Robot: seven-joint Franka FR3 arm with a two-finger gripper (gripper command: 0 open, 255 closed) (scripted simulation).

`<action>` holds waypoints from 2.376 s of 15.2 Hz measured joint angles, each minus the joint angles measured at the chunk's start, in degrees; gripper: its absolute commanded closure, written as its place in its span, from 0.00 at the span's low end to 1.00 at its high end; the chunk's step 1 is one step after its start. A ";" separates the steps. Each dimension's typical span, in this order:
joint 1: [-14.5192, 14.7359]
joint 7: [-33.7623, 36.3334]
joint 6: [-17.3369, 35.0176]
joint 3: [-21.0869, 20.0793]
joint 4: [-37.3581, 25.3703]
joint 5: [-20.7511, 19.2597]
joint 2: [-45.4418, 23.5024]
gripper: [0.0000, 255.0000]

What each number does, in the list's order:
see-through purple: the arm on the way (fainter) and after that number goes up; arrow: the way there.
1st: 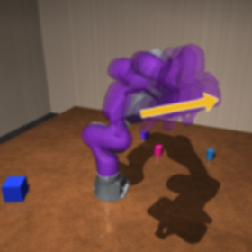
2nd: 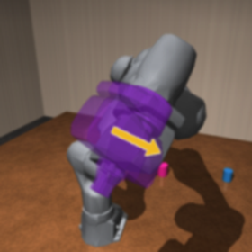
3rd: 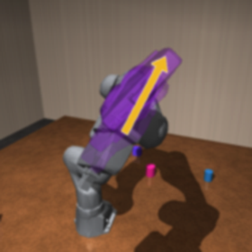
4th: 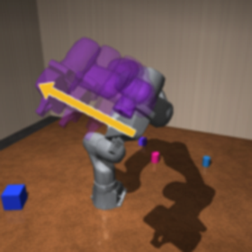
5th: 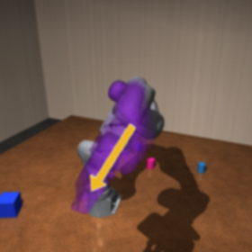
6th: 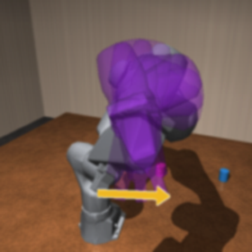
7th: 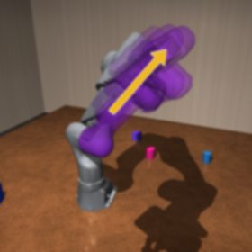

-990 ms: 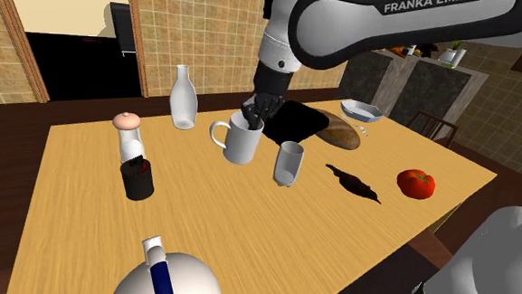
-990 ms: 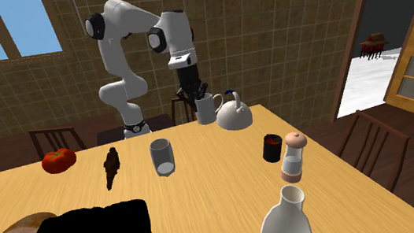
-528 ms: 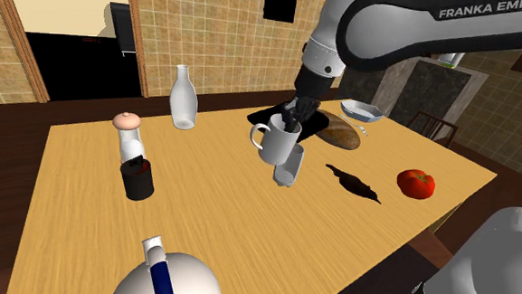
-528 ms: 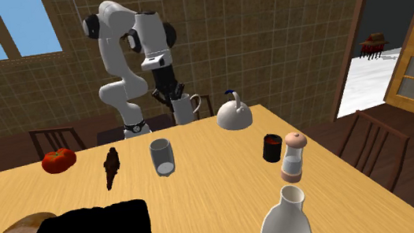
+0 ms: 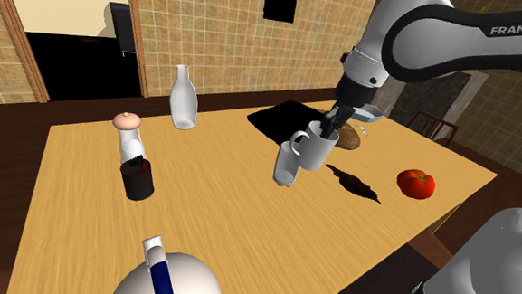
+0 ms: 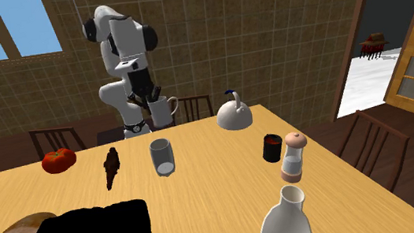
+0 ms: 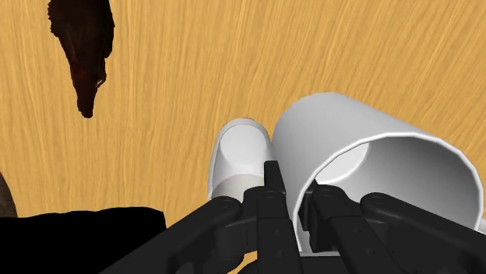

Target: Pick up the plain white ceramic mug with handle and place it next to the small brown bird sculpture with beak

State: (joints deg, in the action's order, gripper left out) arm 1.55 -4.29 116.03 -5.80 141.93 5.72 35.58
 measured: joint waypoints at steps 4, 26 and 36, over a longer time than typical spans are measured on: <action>-0.06 -0.61 2.94 0.24 2.91 0.07 -0.10 1.00; 0.42 -1.47 22.47 -0.66 15.34 1.29 -7.24 1.00; 0.50 -1.73 26.73 -0.78 17.14 1.54 -9.66 1.00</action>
State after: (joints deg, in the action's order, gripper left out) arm 2.05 -6.01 142.76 -6.58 159.07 7.26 25.92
